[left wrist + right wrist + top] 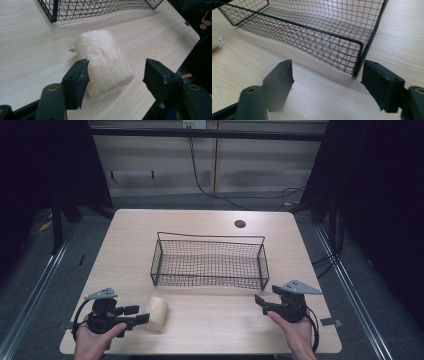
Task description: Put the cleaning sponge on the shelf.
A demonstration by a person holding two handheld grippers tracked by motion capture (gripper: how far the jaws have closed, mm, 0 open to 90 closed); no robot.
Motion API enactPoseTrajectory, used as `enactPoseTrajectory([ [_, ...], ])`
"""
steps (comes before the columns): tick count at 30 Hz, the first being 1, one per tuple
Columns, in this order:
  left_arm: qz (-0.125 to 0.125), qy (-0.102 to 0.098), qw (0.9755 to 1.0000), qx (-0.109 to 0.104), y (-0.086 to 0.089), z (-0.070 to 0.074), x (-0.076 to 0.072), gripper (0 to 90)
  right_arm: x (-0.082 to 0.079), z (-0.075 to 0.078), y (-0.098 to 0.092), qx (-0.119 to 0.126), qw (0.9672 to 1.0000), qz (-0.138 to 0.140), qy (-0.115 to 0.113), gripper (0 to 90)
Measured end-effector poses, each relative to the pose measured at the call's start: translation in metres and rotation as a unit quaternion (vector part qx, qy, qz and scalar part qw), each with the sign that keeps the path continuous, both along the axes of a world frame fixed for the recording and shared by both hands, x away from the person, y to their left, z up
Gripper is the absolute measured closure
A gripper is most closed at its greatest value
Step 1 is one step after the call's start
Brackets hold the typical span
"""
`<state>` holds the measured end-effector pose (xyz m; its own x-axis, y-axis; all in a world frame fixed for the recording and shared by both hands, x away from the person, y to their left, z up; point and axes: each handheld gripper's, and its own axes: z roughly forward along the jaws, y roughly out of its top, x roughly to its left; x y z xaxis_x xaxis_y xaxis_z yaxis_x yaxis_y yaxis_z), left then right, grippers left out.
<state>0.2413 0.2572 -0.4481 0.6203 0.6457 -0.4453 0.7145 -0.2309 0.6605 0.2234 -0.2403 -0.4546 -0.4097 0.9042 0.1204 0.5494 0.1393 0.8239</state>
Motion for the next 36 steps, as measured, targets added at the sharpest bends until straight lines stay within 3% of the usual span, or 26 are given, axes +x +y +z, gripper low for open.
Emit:
enactPoseTrajectory([
  [2, -0.016, 0.005, 0.9999, 0.002, 0.001, -0.001, 0.001, 36.8, 0.000, 0.000, 0.002, 0.012, 0.9999, 0.011, 0.004, 25.4],
  [4, -0.016, 0.002, 0.9997, 0.017, 0.002, -0.002, 0.001, 34.2, -0.002, 0.000, 0.004, 0.012, 0.9997, 0.018, 0.008, 25.4],
  [7, -0.027, -0.003, 0.9995, 0.017, 0.001, 0.000, 0.000, 40.5, -0.004, 0.001, 0.007, 0.021, 0.9993, 0.029, 0.015, 26.6],
  [9, -0.030, -0.007, 0.9995, 0.005, 0.000, 0.001, 0.001, 41.6, -0.005, 0.001, 0.008, 0.029, 0.9986, 0.035, 0.026, 27.1],
  [13, -0.023, -0.021, 0.9995, 0.003, -0.002, 0.007, 0.001, 41.7, -0.006, -0.001, 0.013, 0.029, 0.9978, 0.049, 0.036, 26.9],
  [15, -0.021, -0.018, 0.9996, 0.004, -0.003, 0.009, 0.002, 40.5, -0.006, -0.001, 0.014, 0.032, 0.9973, 0.054, 0.038, 25.7],
  [16, -0.021, 0.002, 0.9995, 0.024, -0.003, 0.013, 0.004, 39.8, -0.006, -0.001, 0.015, 0.032, 0.9972, 0.056, 0.037, 25.7],
  [18, -0.018, 0.009, 0.9989, 0.042, -0.004, 0.017, 0.004, 38.6, -0.006, -0.001, 0.015, 0.032, 0.9972, 0.057, 0.037, 25.7],
  [21, -0.021, 0.021, 0.9987, 0.041, -0.005, 0.021, 0.006, 37.2, -0.007, 0.000, 0.016, 0.034, 0.9968, 0.060, 0.039, 25.3],
  [23, -0.024, 0.018, 0.9986, 0.044, -0.005, 0.024, 0.006, 37.6, -0.007, -0.001, 0.016, 0.034, 0.9968, 0.061, 0.040, 24.9],
  [27, -0.038, 0.018, 0.9970, 0.064, -0.013, 0.035, 0.008, 35.1, -0.007, -0.002, 0.017, 0.035, 0.9963, 0.062, 0.048, 25.0],
  [31, -0.054, 0.034, 0.9942, 0.086, -0.018, 0.039, 0.011, 29.4, -0.007, -0.003, 0.018, 0.035, 0.9960, 0.064, 0.052, 25.0],
  [36, -0.061, 0.047, 0.9915, 0.105, -0.021, 0.045, 0.014, 29.3, -0.006, -0.003, 0.019, 0.037, 0.9956, 0.069, 0.052, 25.0],
])
